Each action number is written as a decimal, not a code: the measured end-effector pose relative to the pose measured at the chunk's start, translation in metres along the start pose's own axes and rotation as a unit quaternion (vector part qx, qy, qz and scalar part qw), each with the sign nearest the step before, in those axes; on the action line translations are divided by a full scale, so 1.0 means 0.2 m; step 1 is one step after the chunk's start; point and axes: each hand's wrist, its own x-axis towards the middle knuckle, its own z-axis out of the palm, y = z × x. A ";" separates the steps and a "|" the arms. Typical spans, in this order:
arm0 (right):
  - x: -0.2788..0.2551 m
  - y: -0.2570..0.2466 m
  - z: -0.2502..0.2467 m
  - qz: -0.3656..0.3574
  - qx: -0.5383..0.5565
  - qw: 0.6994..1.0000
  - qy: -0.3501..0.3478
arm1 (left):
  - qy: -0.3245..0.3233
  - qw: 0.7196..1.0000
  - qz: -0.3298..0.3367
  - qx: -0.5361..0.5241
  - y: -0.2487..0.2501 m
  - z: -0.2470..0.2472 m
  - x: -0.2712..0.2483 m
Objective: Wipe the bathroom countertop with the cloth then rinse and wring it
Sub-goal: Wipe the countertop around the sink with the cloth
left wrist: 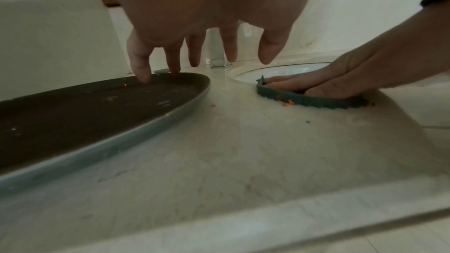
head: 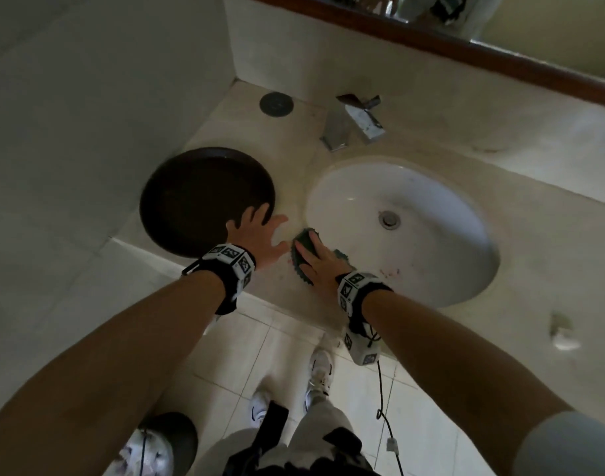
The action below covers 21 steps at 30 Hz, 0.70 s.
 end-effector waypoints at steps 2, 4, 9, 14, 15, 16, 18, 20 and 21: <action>-0.07 0.01 0.03 0.036 -0.008 0.999 -0.005 | -0.006 1.000 0.015 0.004 0.02 0.03 -0.02; -0.15 0.00 0.06 0.074 -0.014 0.997 0.001 | -0.013 0.999 0.029 0.009 0.05 0.05 -0.04; -0.22 -0.06 0.06 0.154 0.088 0.981 0.074 | -0.007 0.998 0.059 0.027 0.10 0.05 -0.05; -0.13 -0.12 0.08 0.201 0.072 0.974 0.081 | 0.005 0.998 0.050 0.028 0.08 0.02 -0.05; -0.12 -0.12 0.09 0.199 0.059 0.974 0.094 | 0.006 0.999 0.045 0.028 0.07 0.02 -0.05; -0.12 -0.12 0.10 0.195 0.043 0.974 0.107 | 0.005 0.999 0.042 0.029 0.06 0.02 -0.04; -0.12 -0.11 0.11 0.182 0.021 0.976 0.116 | -0.004 0.999 0.037 0.032 0.05 0.04 -0.04; -0.14 -0.08 0.11 0.171 0.016 0.978 0.114 | -0.015 0.999 0.035 0.037 0.05 0.05 -0.03; -0.15 -0.06 0.12 0.165 0.014 0.979 0.118 | -0.017 0.998 0.037 0.040 0.06 0.06 -0.03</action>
